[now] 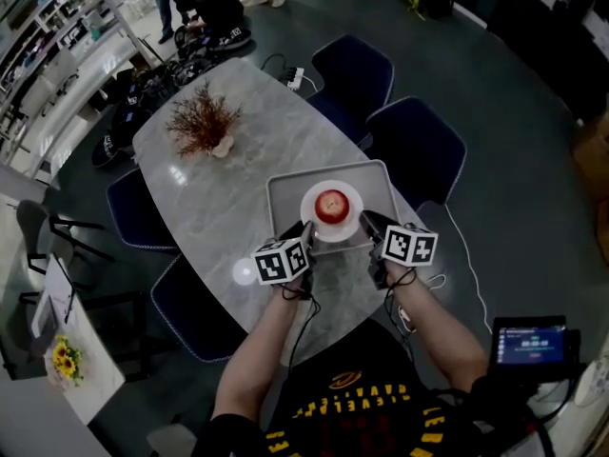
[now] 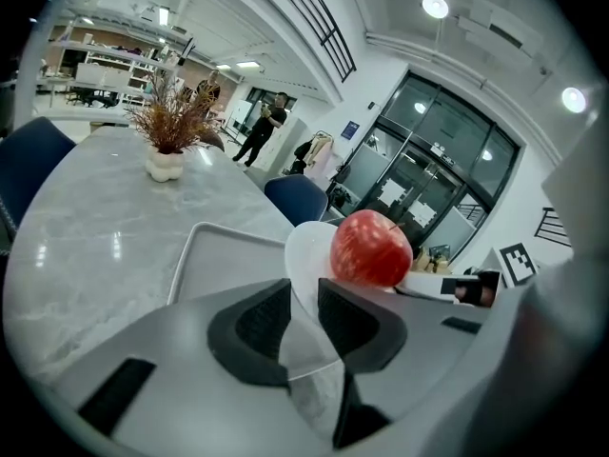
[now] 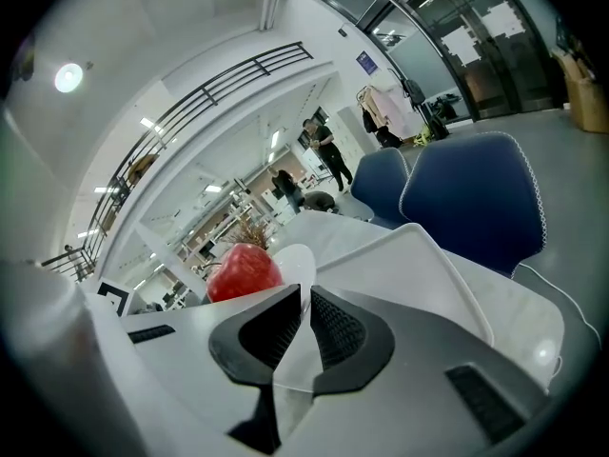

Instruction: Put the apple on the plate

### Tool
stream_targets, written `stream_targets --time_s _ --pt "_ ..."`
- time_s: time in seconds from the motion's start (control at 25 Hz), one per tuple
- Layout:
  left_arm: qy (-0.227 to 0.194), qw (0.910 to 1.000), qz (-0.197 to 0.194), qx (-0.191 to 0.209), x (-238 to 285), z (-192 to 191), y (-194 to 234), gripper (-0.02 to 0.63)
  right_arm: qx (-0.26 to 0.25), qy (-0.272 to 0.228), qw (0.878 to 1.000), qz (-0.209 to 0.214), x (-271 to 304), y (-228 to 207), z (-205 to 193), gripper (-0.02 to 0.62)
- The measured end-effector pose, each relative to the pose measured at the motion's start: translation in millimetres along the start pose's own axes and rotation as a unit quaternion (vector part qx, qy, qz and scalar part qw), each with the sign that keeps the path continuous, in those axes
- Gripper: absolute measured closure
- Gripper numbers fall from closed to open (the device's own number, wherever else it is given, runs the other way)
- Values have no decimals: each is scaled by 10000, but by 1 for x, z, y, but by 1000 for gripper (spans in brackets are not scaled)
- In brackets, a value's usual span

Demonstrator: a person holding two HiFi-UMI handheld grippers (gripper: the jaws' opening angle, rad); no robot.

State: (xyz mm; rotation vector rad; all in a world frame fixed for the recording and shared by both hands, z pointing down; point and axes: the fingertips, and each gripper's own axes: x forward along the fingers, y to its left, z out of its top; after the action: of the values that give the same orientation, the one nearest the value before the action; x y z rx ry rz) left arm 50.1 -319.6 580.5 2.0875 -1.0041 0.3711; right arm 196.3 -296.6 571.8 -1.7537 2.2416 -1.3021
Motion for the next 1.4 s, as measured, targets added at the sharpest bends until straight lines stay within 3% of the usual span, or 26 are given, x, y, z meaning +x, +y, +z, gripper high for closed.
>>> stream_targets --time_s 0.32,0.56,0.8,1.4 --pt "209 9995 211 -126 59 2 23 515 107 341 9994 -12 50 -45 9 554" --pt "389 9983 409 -153 59 -6 36 514 80 655 9978 -54 60 -45 -7 554" --pt "674 9952 653 -259 127 -12 66 515 -14 1048 9945 -62 117 -100 -7 554" --pt "1343 9878 705 -356 111 -37 82 515 -430 1901 9805 -268 119 -90 -40 554"
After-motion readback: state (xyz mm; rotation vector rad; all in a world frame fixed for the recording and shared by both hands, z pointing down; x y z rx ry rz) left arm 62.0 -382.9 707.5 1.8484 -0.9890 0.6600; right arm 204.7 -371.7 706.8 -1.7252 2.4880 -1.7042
